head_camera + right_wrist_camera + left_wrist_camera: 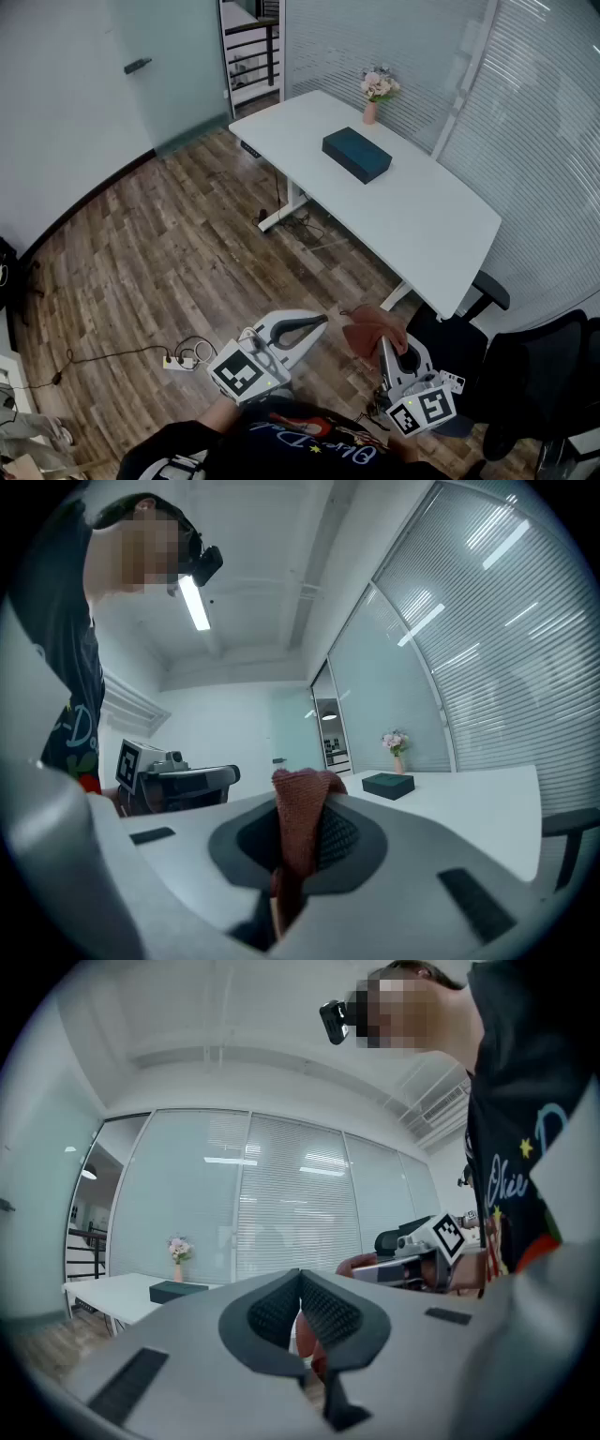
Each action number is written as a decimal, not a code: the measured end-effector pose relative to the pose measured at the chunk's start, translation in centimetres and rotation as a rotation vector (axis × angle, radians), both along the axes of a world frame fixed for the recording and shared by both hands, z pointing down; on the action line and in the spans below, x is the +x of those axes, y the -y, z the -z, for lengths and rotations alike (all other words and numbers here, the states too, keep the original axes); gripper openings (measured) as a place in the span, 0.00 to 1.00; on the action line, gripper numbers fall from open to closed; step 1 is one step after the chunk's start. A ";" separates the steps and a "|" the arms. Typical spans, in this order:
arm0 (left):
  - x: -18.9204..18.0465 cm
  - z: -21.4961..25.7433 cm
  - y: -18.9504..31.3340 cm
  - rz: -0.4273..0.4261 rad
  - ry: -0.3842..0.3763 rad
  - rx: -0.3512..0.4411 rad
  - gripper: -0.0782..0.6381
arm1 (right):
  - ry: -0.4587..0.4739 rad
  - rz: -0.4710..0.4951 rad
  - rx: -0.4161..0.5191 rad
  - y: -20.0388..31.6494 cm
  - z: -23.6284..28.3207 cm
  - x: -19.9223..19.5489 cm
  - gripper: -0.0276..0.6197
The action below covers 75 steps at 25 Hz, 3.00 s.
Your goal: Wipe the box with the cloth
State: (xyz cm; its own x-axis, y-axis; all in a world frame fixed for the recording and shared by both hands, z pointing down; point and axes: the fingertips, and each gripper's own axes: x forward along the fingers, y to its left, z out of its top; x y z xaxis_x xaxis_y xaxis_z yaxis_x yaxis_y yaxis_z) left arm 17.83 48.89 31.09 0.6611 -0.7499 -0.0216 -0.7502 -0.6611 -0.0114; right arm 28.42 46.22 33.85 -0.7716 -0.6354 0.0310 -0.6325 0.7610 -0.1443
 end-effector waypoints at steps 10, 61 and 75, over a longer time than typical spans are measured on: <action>-1.4 -0.9 0.7 0.009 0.001 -0.009 0.11 | -0.010 0.000 -0.019 0.6 -0.6 -1.0 0.08; -13.2 -1.9 23.3 0.250 -0.001 -0.055 0.11 | -0.023 -0.004 -0.019 29.7 -2.1 -7.5 0.08; -6.5 -2.6 36.0 0.155 0.013 -0.069 0.11 | 0.004 -0.088 -0.046 40.5 -3.9 -0.7 0.08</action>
State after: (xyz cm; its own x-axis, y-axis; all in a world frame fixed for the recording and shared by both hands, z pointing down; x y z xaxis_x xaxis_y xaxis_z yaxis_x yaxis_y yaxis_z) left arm 11.33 12.91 33.69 0.5373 -0.8424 0.0411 -0.8434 -0.5370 0.0199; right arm 27.75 5.75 37.72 -0.7129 -0.6988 0.0587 -0.6961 0.6949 -0.1806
